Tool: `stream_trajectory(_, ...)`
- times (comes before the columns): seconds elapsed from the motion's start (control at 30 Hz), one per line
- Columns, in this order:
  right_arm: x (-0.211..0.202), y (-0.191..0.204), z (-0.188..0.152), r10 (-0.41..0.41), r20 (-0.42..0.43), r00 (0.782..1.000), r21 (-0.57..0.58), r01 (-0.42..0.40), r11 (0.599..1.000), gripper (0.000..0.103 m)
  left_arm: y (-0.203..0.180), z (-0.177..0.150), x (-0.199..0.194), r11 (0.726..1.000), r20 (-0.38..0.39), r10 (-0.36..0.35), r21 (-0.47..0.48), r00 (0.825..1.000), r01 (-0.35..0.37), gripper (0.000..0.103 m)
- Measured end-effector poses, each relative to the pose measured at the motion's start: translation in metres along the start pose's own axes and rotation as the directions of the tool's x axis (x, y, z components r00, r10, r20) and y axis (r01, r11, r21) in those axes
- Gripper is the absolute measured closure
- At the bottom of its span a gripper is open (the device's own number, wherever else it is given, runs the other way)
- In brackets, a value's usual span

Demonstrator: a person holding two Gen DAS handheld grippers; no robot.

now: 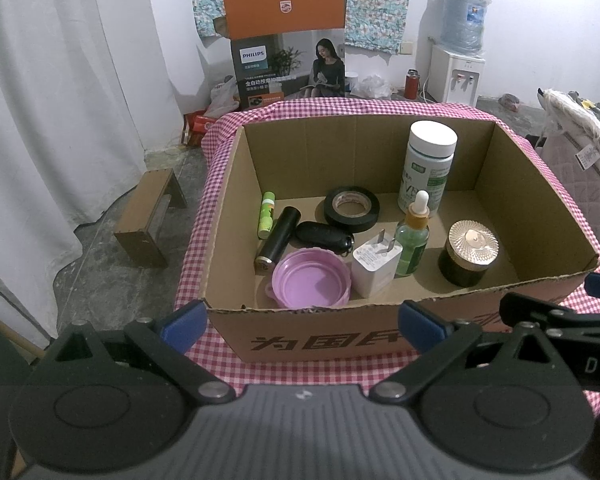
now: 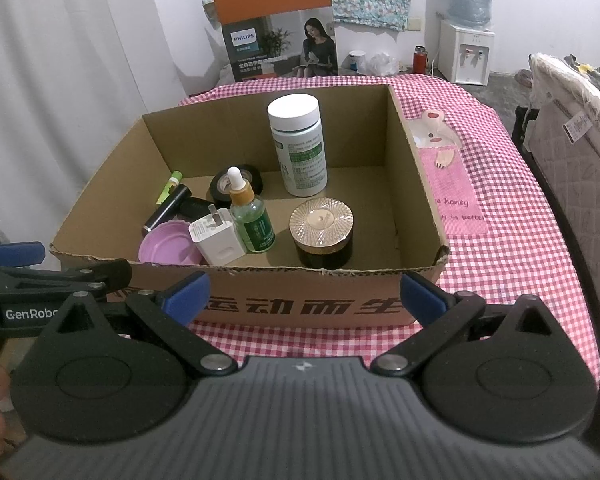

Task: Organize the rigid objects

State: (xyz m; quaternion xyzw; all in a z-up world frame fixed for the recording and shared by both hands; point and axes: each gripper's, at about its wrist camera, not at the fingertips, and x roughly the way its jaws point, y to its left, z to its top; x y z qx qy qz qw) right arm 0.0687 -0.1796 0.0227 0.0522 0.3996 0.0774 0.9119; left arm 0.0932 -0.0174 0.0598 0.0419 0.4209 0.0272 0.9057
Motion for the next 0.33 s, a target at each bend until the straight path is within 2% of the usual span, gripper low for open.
stream_trajectory(0.33, 0.0004, -0.0004, 0.0001, 0.000, -0.003, 1.000, 0.003, 0.000, 1.000, 0.001, -0.0008, -0.0002, 0.0002, 1.000, 0.000, 0.001, 0.001, 1.000, -0.001, 0.001)
